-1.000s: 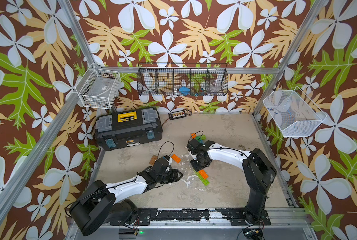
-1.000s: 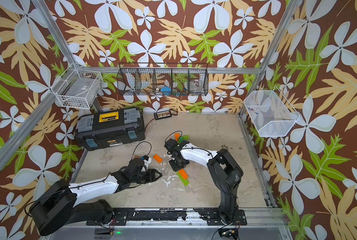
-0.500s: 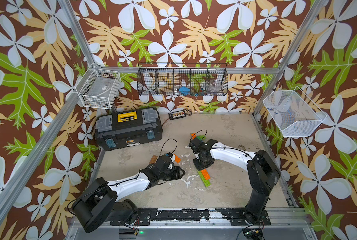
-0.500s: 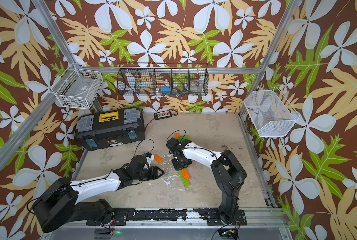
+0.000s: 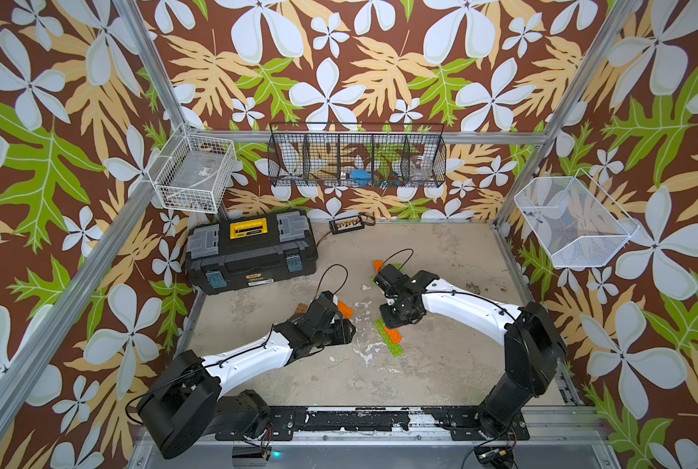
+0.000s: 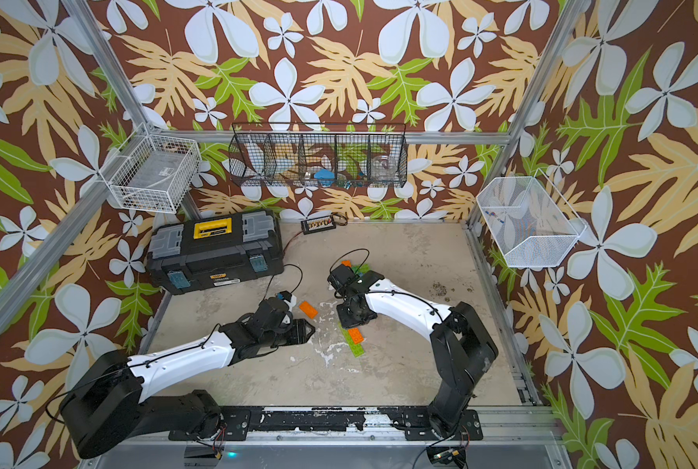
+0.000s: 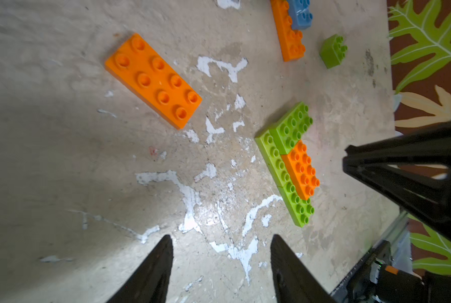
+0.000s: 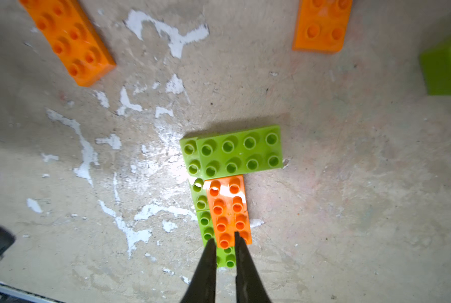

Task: Assemble a small pinwheel with lego
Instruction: Assemble the lego brick with the lego brick, then pick up the lego brick from the center of the board.

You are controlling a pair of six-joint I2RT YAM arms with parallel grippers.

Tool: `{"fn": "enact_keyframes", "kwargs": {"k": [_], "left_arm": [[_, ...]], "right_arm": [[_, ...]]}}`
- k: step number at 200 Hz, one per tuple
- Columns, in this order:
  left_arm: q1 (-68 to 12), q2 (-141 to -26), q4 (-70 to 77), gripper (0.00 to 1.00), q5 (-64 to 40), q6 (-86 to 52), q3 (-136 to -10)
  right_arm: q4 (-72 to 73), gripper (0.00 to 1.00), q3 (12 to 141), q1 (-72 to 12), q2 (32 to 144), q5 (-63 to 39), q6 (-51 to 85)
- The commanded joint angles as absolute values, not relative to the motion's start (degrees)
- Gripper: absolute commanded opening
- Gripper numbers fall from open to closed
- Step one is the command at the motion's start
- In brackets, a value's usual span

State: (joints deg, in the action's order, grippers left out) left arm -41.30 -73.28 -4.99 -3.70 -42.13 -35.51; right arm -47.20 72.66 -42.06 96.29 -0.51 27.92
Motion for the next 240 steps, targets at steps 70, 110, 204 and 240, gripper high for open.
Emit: {"fn": "enact_keyframes", "kwargs": {"k": [70, 110, 204, 240], "left_arm": [[-40.26, -88.10, -20.20, 0.78, 13.54, -30.58, -54.93], [-37.13, -95.91, -21.51, 0.77, 10.18, -26.58, -61.47], [-22.96, -84.38, -8.67, 0.67, -10.50, -32.41, -47.56], [-20.44, -75.80, -3.31, 0.67, -14.91, -36.10, -39.81]], "right_arm": [[-42.72, 0.24, 70.79, -41.41, 86.78, 3.67, 25.66], [-41.17, 0.24, 69.07, -40.69, 86.33, -0.33, 23.66], [-45.86, 0.23, 89.60, -44.79, 113.02, -5.21, 8.70], [-49.65, 0.23, 99.47, -46.03, 121.16, -3.41, 5.55]]}}
